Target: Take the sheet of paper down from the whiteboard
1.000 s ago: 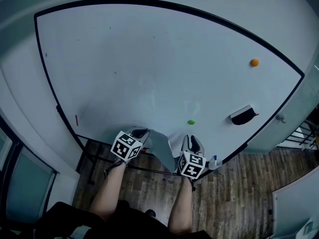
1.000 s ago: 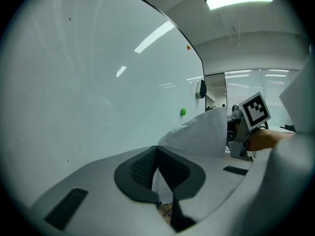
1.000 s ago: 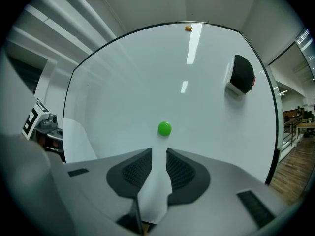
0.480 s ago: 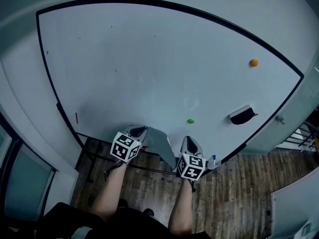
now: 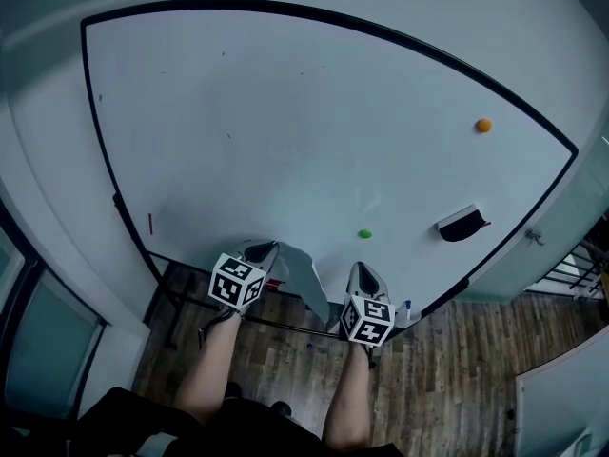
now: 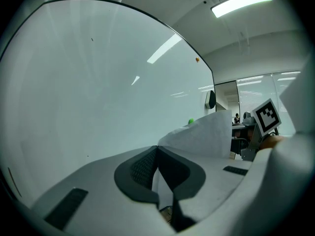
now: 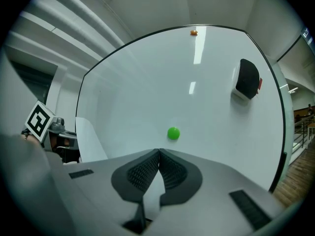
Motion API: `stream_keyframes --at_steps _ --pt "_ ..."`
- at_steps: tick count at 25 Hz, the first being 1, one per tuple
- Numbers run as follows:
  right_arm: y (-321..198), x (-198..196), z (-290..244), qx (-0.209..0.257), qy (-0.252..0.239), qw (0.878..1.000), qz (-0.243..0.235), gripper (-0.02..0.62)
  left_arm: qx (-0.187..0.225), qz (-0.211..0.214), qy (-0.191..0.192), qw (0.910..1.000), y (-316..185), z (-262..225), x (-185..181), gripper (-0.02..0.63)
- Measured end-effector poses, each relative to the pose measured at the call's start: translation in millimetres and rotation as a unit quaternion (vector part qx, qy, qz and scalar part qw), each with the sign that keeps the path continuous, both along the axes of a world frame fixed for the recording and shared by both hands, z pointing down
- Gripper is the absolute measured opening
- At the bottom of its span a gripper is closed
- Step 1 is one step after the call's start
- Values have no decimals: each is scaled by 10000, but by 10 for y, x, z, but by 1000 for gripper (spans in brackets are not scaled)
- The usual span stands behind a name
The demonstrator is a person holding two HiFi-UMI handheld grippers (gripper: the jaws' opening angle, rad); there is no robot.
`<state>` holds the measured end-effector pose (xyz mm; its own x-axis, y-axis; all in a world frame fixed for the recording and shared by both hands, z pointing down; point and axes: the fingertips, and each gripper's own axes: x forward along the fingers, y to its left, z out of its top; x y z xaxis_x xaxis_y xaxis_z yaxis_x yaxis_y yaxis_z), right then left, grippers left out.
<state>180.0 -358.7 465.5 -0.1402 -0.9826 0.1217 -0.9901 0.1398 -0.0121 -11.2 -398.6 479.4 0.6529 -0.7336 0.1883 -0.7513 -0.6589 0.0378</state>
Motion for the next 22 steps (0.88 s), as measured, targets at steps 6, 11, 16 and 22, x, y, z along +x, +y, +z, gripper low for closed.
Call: stream_keyframes --at_steps 6,11,16,22 --pt "51 -50 31 -15 8 10000 -78 25 -8 -102 0 9999 57 -15 -66 21" --pt "95 -31 45 -7 -40 10000 -80 25 -100 -148 -109 9998 77 22 -70 21" --pt "109 -38 40 -13 -44 9999 -138 25 -118 -204 -114 9997 91 -1 -75 21" --pt "125 4 -47 68 -23 9999 -147 25 -95 -191 -131 9997 110 -29 -39 21"
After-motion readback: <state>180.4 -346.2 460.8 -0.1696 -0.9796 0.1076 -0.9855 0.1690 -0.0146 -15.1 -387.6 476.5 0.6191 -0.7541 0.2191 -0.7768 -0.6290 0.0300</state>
